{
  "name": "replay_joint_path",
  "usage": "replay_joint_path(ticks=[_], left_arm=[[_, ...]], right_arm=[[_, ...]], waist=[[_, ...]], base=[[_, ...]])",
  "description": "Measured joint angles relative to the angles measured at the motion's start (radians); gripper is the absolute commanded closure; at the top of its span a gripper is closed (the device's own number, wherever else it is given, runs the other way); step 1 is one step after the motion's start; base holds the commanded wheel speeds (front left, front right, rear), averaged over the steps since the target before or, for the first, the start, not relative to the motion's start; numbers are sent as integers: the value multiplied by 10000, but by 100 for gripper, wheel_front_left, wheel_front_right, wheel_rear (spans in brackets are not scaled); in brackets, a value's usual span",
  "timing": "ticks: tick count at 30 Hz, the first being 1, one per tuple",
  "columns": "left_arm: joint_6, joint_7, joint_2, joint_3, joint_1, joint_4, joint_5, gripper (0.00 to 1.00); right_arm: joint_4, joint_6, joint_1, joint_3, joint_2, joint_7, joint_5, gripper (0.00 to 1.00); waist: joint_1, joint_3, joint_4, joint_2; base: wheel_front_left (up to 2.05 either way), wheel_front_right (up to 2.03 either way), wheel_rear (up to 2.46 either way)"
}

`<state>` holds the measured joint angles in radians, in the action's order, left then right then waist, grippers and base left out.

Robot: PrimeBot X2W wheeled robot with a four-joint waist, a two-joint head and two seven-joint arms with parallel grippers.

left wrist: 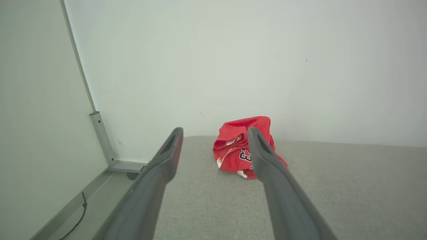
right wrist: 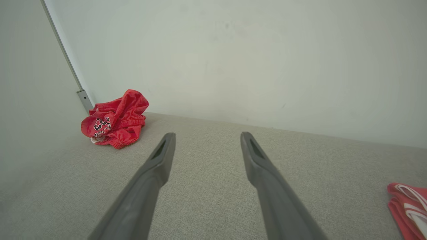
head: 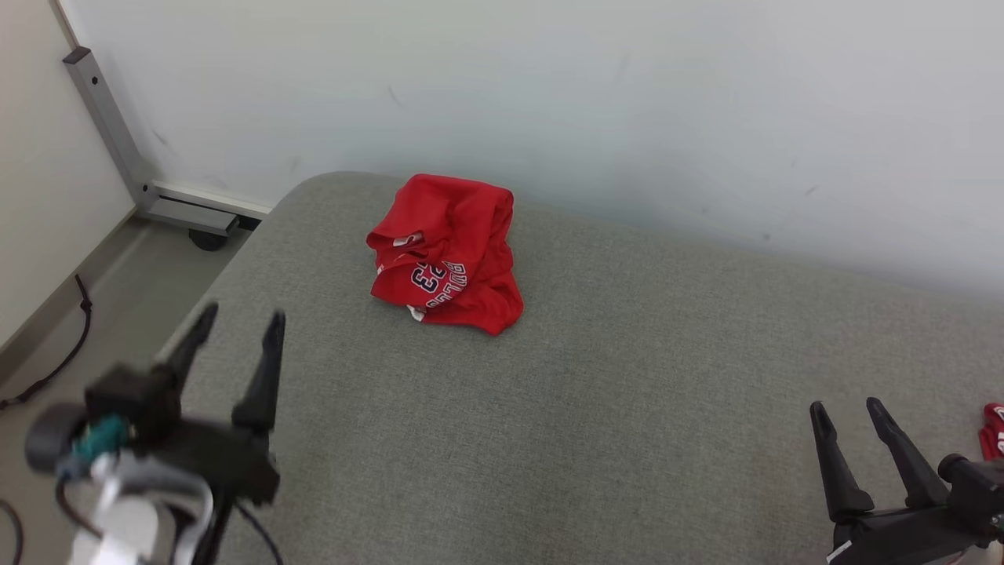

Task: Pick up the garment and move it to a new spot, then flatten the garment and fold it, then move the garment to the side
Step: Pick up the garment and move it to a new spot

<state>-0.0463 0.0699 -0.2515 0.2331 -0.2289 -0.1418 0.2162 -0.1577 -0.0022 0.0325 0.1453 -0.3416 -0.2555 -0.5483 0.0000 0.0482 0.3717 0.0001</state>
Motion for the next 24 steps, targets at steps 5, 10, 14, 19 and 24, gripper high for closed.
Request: replay_joint_path(ticks=[5, 10, 14, 19, 24], left_arm=[[-614, -662, -46, 217, -2215, -1072, 242, 0], [-773, -1406, -42, 318, -4080, -2696, 731, 0], [-779, -1858, -38, 372, -4733, -3649, 995, 0], [-786, -3087, -148, 978, -5160, -5049, 2065, 0], [-786, -3822, -823, 1779, -5785, -5382, 2646, 0]], right_arm=[[-42, 134, -103, 128, -25, 0, 153, 0], [-98, 303, -556, 313, -142, 0, 274, 0], [-113, 391, -701, 414, -221, 2, 389, 0], [-71, 516, -989, 520, -447, 94, 596, 0], [44, 552, -1076, 529, -656, 188, 692, 0]], waist=[[0, -130, -122, -1], [0, -231, -367, 0], [0, -296, -578, -1], [1, -475, -1093, 0], [0, -723, -1565, 0]], base=[[0, 0, 0], [0, 0, 0], [0, 0, 0], [0, 0, 0], [0, 0, 0]])
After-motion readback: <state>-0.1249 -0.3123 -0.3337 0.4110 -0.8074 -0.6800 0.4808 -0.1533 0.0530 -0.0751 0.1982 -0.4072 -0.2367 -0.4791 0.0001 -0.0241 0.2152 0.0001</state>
